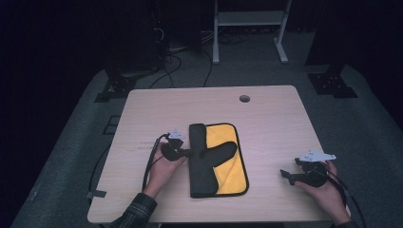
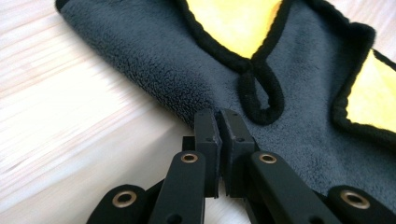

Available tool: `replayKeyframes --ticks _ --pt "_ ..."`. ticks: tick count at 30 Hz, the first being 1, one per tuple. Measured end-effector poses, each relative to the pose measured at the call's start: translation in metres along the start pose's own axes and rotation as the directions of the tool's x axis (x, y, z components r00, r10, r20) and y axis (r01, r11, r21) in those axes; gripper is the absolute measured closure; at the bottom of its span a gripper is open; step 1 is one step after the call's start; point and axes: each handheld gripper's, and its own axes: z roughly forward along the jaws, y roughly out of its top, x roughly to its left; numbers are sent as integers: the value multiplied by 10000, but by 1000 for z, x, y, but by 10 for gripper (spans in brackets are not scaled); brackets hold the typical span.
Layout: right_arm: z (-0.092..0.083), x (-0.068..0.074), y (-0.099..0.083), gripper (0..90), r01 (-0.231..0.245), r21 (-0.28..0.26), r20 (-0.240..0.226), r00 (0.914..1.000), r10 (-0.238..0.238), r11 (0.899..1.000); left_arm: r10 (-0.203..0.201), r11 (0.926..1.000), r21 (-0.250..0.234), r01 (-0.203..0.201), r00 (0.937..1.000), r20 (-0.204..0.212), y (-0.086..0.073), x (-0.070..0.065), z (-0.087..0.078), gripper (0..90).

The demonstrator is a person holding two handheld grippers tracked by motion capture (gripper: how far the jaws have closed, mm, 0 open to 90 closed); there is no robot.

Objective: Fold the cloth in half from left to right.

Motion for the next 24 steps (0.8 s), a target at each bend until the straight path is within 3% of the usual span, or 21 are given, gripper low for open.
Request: replayKeyframes --ticks 6,8,13,16,20,24 --pt "1 1 0 145 0 72 -7 10000 0 10000 263 9996 140 -259 9992 -289 -6 5 -1 808" --pt "1 0 1 151 4 56 30 10000 -4 10000 264 9997 12 -264 9992 -311 -7 5 -3 713" --pt "-2 0 3 381 -66 -41 -75 9999 66 10000 472 9986 -222 -486 9971 -592 -12 5 -14 473" --pt "-4 1 6 416 -114 -172 -265 9996 109 9998 647 9973 -294 -667 9957 -668 -18 6 -20 360" --pt "-6 6 13 442 109 -424 -578 9982 -133 9990 765 9969 -160 -776 9952 -611 -27 5 -30 292" --pt "-4 8 20 445 250 -627 -716 9970 -295 9977 800 9962 -283 -826 9933 -833 -40 4 -40 257"
